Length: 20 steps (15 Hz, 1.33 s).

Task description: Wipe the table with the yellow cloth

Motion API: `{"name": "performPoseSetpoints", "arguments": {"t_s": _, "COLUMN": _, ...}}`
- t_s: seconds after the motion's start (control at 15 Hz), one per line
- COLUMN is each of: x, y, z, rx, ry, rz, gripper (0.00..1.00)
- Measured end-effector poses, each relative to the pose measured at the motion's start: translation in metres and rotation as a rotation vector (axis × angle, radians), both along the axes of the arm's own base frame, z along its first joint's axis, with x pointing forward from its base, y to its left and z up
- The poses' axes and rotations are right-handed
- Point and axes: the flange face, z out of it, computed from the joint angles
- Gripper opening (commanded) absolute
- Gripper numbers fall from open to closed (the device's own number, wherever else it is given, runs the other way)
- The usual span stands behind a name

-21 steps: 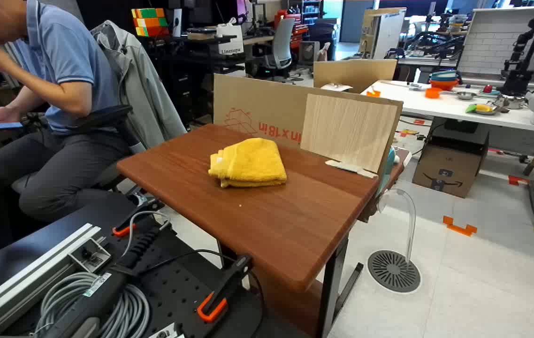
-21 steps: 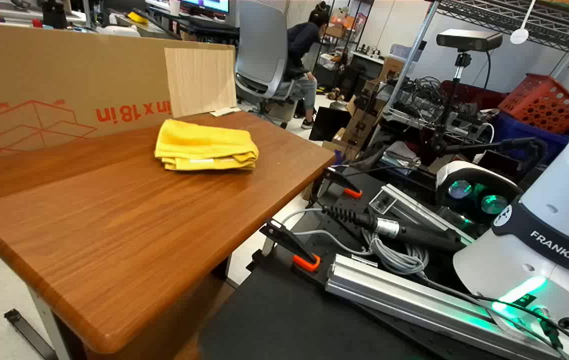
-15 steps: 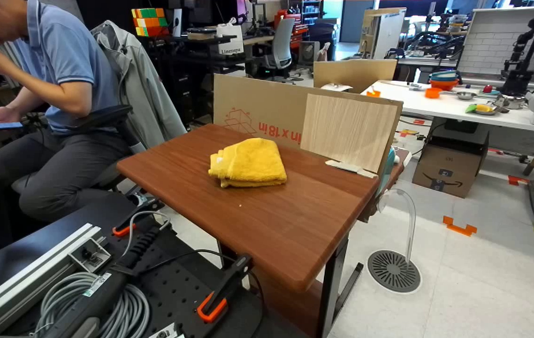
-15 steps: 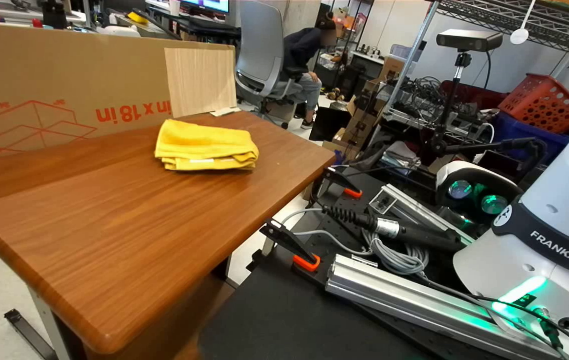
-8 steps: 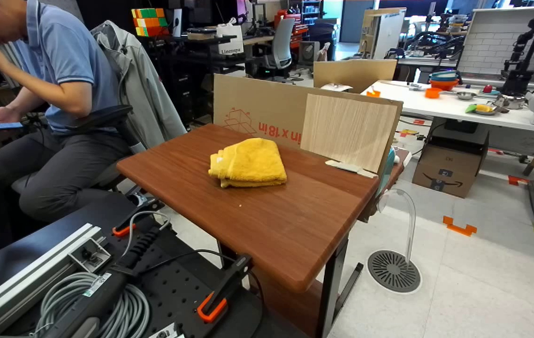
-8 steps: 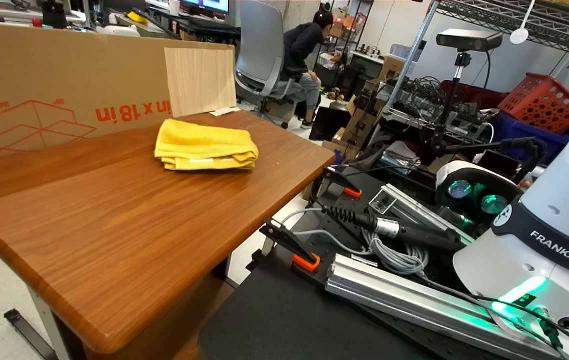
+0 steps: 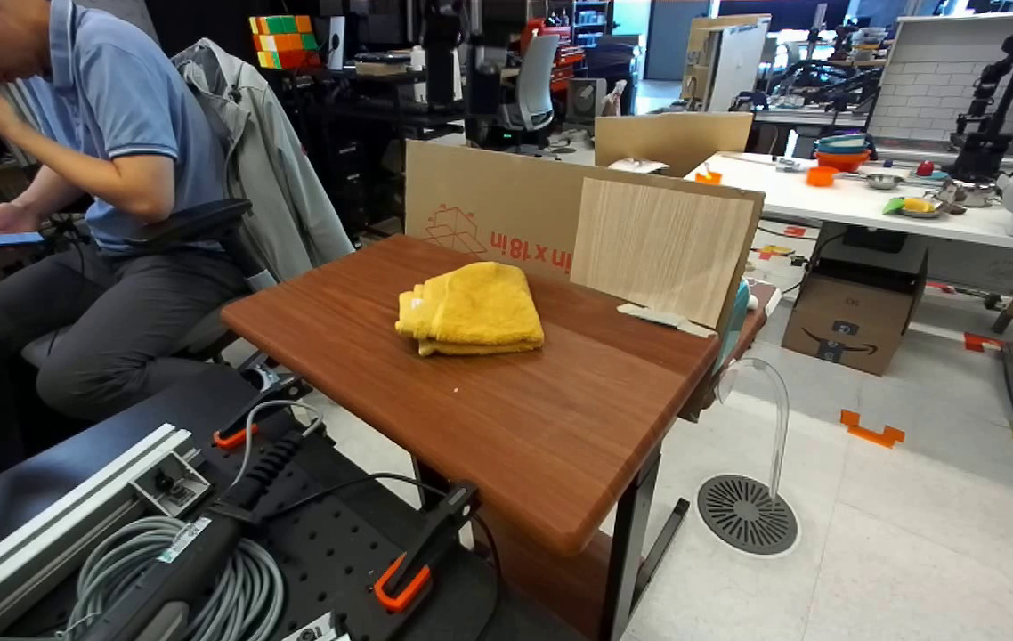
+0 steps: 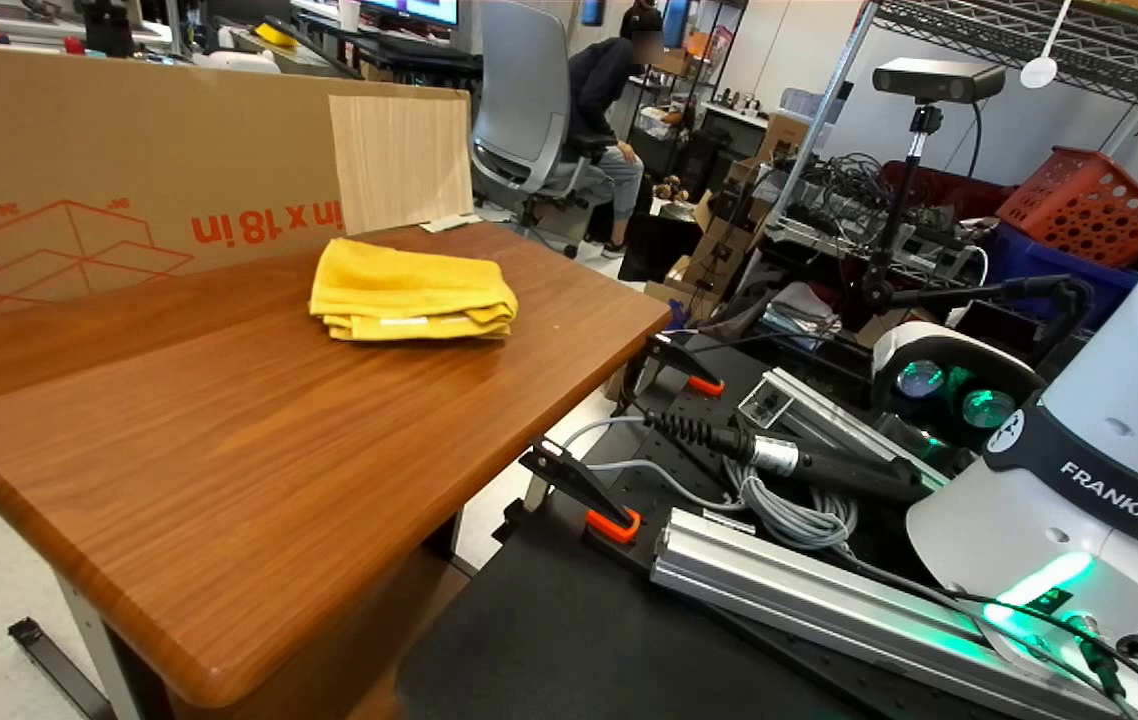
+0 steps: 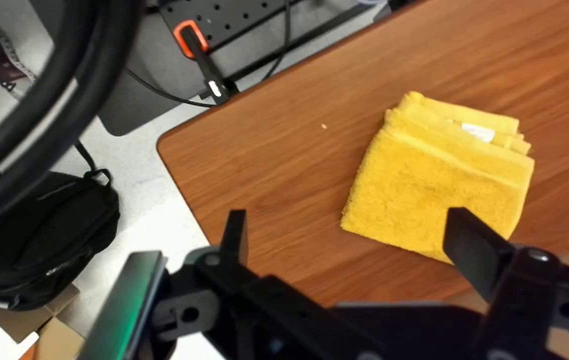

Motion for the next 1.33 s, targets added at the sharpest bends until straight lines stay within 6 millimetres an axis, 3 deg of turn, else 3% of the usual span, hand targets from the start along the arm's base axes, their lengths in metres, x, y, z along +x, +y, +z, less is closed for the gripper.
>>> {"name": "performPoseSetpoints", "arguments": {"t_s": 0.2, "x": 0.044, "y": 0.021, "z": -0.047, "rx": -0.027, "ry": -0.026, "rz": -0.119, "gripper": 1.00}}
{"name": "performPoseSetpoints", "arguments": {"t_s": 0.4, "x": 0.063, "y": 0.024, "z": -0.075, "rx": -0.034, "ry": -0.014, "rz": -0.159, "gripper": 1.00}}
{"name": "performPoseSetpoints", "arguments": {"t_s": 0.73, "x": 0.066, "y": 0.023, "z": -0.073, "rx": -0.007, "ry": -0.034, "rz": -0.173, "gripper": 1.00}}
{"name": "performPoseSetpoints", "arguments": {"t_s": 0.87, "x": 0.066, "y": 0.025, "z": -0.081, "rx": 0.077, "ry": -0.080, "rz": -0.230, "gripper": 1.00}}
{"name": "performPoseSetpoints", "arguments": {"t_s": 1.07, "x": 0.057, "y": 0.026, "z": -0.116, "rx": 0.169, "ry": -0.118, "rz": -0.295, "gripper": 1.00}}
{"name": "performPoseSetpoints", "arguments": {"t_s": 1.33, "x": 0.052, "y": 0.027, "z": -0.181, "rx": 0.205, "ry": -0.113, "rz": -0.360, "gripper": 1.00}}
